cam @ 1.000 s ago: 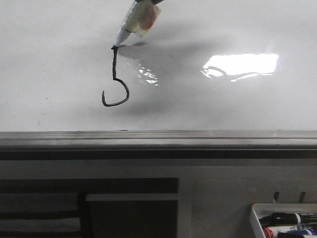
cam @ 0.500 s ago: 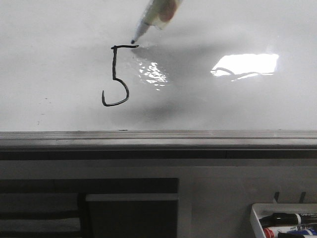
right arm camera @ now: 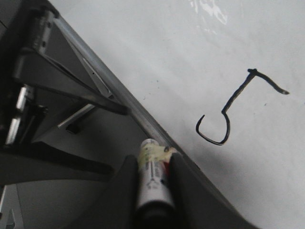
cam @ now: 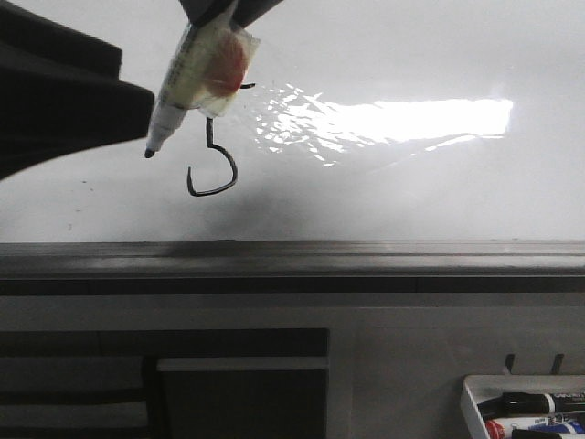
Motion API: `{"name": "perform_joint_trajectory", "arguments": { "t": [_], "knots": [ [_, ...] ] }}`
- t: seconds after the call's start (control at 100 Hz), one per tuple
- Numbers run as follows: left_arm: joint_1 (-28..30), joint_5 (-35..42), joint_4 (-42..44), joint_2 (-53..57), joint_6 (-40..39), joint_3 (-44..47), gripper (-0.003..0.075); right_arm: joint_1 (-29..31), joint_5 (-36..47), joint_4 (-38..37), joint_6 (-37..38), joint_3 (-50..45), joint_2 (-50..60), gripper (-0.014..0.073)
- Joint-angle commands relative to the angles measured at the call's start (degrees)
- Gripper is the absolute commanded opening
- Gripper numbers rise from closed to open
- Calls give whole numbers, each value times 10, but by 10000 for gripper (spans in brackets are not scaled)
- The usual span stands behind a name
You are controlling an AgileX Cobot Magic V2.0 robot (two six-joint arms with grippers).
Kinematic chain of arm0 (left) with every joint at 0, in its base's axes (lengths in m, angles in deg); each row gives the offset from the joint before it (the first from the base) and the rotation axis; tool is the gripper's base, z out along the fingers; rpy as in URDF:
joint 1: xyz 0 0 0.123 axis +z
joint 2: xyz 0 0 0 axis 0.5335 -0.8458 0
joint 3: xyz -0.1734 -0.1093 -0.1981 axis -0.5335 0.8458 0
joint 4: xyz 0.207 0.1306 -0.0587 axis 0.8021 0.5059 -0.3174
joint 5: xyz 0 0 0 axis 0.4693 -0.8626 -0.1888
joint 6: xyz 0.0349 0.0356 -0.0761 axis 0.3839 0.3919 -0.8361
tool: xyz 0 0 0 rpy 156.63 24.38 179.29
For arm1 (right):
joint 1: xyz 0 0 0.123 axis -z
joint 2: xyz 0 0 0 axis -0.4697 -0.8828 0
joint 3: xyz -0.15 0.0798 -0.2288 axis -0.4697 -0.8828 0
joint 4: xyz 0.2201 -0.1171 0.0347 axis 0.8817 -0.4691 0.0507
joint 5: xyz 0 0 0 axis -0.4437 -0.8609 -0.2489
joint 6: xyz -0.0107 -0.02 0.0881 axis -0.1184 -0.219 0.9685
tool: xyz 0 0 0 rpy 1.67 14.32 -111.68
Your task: Write number 5 on whiteboard
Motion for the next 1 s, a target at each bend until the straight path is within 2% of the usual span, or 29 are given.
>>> {"name": "perform_joint_trajectory", "arguments": {
  "t": [0.0,0.17,0.39,0.46,0.64,0.92,0.99],
  "knots": [
    [-4,56,-17,-25,0,-17,326,-4,27,16,-8,17,15,-62],
    [-4,114,-35,-73,0,-17,326,-4,23,30,-8,17,15,-62],
    [-4,123,-51,-85,0,-17,318,-4,-10,34,-8,17,15,-62],
    [-4,124,-49,-85,0,-17,261,-4,-10,34,-8,17,15,-62],
    [-4,124,-12,-85,0,-17,-23,-4,-10,34,-8,17,15,-62],
    [-4,124,-3,-85,0,-17,-20,-4,-10,34,-8,17,15,-60],
    [-4,124,-3,-85,0,-17,-20,-4,-8,35,-8,17,15,-25]
  ]
}}
